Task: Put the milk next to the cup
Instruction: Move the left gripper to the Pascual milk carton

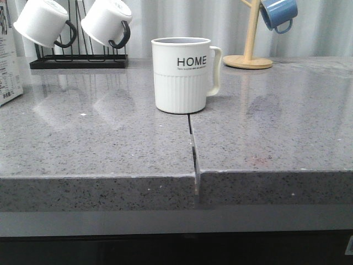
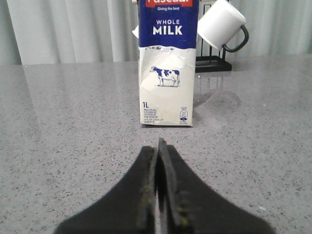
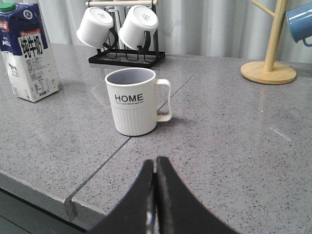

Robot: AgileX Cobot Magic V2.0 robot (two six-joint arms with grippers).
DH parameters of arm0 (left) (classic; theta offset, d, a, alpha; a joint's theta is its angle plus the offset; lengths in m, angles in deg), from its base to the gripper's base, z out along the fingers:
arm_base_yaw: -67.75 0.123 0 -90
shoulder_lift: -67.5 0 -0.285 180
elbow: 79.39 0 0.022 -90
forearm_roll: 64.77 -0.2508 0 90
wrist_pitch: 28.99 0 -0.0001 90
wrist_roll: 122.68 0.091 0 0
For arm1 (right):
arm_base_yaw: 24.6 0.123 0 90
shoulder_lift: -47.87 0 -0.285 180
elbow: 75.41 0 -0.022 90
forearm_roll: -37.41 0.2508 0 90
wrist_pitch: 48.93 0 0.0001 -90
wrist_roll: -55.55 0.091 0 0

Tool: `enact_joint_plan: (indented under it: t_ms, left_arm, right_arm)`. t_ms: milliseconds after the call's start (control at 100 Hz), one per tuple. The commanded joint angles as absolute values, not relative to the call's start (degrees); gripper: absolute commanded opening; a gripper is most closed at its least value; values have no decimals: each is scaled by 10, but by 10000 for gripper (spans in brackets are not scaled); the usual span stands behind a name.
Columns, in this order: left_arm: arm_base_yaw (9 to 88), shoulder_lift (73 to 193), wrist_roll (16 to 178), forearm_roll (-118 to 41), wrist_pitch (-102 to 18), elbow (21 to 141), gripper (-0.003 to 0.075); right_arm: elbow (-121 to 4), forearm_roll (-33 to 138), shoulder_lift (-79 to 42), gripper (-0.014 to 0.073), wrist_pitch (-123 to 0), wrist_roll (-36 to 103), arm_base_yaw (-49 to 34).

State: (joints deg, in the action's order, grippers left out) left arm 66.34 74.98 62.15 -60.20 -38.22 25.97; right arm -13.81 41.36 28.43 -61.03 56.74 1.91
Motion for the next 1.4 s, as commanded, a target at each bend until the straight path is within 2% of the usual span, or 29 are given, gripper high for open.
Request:
enact_joint_plan:
  t_ms: [0, 240, 310, 400, 450, 540, 590, 710, 990, 1390]
  left_arm:
    - [662, 756, 617, -621, -390, 320, -21]
    - [662, 876, 617, -631, -431, 420, -16]
    - [662, 910, 617, -631, -431, 440, 32]
    - [662, 950, 617, -631, -430, 461, 197]
    - [662, 969, 617, -631, -427, 468, 338]
    - [662, 1000, 617, -631, -402, 473, 640]
    - [662, 1017, 617, -630, -387, 473, 723]
    - [662, 1056, 616, -625, -341, 473, 638]
    - [662, 1142, 616, -580, -224, 475, 639]
    - [658, 1279, 610, -559, -206, 556, 639]
  right_arm:
    - [-153, 409, 282, -69, -573, 564, 20]
    - [-153, 409, 282, -69, -573, 564, 20]
    - [-153, 409, 282, -69, -573, 564, 20]
    - [-153, 409, 282, -69, -573, 564, 20]
    - [-153, 409, 282, -69, -573, 564, 20]
    - [-153, 409, 282, -69, -573, 564, 20]
    - [-153, 409, 282, -69, -573, 564, 20]
    - [-153, 409, 282, -69, -573, 564, 20]
    - [-153, 409, 282, -69, -573, 564, 20]
    - [-153, 409, 282, -69, -573, 564, 20]
